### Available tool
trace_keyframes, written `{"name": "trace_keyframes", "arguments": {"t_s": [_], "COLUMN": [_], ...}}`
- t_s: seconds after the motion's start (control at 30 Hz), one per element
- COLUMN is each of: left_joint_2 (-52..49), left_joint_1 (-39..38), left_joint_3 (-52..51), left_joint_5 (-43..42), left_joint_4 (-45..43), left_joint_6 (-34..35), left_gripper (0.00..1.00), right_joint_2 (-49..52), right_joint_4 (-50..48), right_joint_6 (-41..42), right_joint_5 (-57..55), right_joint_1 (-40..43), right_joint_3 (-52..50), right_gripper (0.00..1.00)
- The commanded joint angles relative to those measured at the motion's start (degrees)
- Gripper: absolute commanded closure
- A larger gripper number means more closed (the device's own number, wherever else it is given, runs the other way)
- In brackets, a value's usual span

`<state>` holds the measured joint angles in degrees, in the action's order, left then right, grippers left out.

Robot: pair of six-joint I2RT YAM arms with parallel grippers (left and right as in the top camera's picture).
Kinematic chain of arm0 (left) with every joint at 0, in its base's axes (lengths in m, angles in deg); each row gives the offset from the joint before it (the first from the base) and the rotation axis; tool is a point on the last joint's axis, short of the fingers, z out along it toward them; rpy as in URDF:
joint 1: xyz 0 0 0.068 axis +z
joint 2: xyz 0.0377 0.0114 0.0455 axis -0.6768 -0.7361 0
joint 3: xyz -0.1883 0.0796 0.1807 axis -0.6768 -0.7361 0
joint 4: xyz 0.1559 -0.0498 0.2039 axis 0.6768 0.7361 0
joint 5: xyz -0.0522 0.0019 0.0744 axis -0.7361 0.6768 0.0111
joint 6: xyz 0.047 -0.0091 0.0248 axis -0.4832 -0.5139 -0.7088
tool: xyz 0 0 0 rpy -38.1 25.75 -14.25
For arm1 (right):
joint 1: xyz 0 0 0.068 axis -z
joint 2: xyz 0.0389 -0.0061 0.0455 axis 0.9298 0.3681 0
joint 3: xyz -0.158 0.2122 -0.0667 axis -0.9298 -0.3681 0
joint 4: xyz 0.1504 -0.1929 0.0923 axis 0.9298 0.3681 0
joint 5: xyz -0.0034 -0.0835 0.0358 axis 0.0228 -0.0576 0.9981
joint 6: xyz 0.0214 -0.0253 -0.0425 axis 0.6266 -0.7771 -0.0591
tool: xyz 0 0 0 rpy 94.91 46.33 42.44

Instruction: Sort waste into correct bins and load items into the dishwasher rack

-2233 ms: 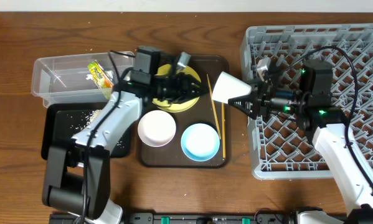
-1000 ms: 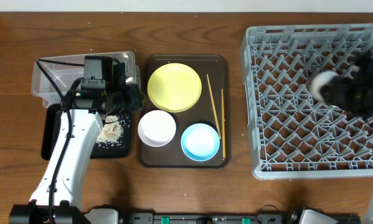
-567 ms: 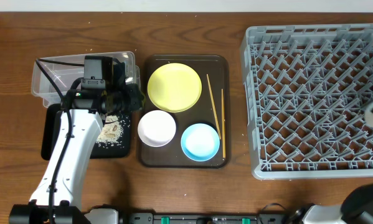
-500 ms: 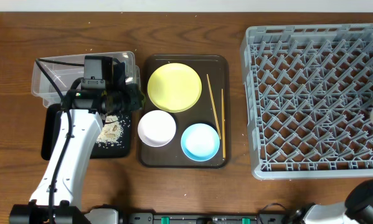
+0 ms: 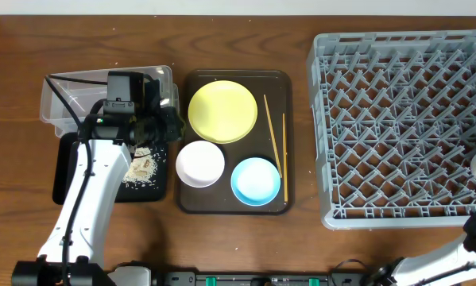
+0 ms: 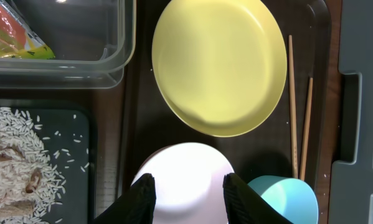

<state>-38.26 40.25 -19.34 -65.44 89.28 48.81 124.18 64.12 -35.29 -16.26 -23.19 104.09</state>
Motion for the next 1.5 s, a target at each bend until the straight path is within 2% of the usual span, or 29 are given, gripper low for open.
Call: {"name": "trace_keyframes", "arguments": {"t_s": [0.0,0.2,0.3,0.33,0.5,0.6,0.7,0.93,1.07,1.23,1.47], "left_joint_2": [0.6,0.6,0.6,0.6,0.6,0.6,0.6,0.6,0.6,0.6,0.6], "left_joint_1": [0.2,0.2,0.2,0.2,0.2,0.2,0.2,0.2,0.2,0.2,0.2], "left_joint_3": [0.3,0.3,0.3,0.3,0.3,0.3,0.3,0.2,0.2,0.2,0.2], "left_joint_5": [0.7,0.7,0.7,0.7,0.7,0.7,0.8,2.6,8.1,11.2,15.1], "left_joint_4": [0.2,0.2,0.2,0.2,0.2,0.2,0.6,2.4,5.3,9.0,10.9], "left_joint_6": [-1.2,-1.2,-1.2,-1.2,-1.2,-1.2,-1.2,-1.2,-0.7,0.2,8.7], "left_gripper": [0.61,0.61,0.6,0.61,0.6,0.53,0.52,0.48,0.47,0.47,0.47], "right_joint_2": [1.7,3.6,3.7,3.7,3.7,3.6,2.8,-4.9,-10.5,-15.1,-14.3], "right_joint_4": [0.1,0.3,0.3,0.2,0.7,1.6,2.2,1.2,-0.4,-0.8,-0.3], "right_joint_6": [0.9,0.9,0.9,0.9,0.9,0.9,0.8,-4.8,-9.7,-15.0,-20.2], "right_joint_5": [-0.7,0.9,2.6,2.7,2.7,4.6,7.3,17.1,23.5,24.1,22.7], "right_joint_1": [0.6,0.6,0.6,0.6,0.6,0.5,0.2,-4.4,-10.4,-22.8,-44.1], "right_joint_3": [1.0,0.9,0.9,0.9,0.9,1.0,1.1,1.7,1.7,1.7,1.3], "right_gripper": [0.84,0.27,0.05,0.01,0.01,0.01,0.04,0.07,0.07,0.07,0.15]}}
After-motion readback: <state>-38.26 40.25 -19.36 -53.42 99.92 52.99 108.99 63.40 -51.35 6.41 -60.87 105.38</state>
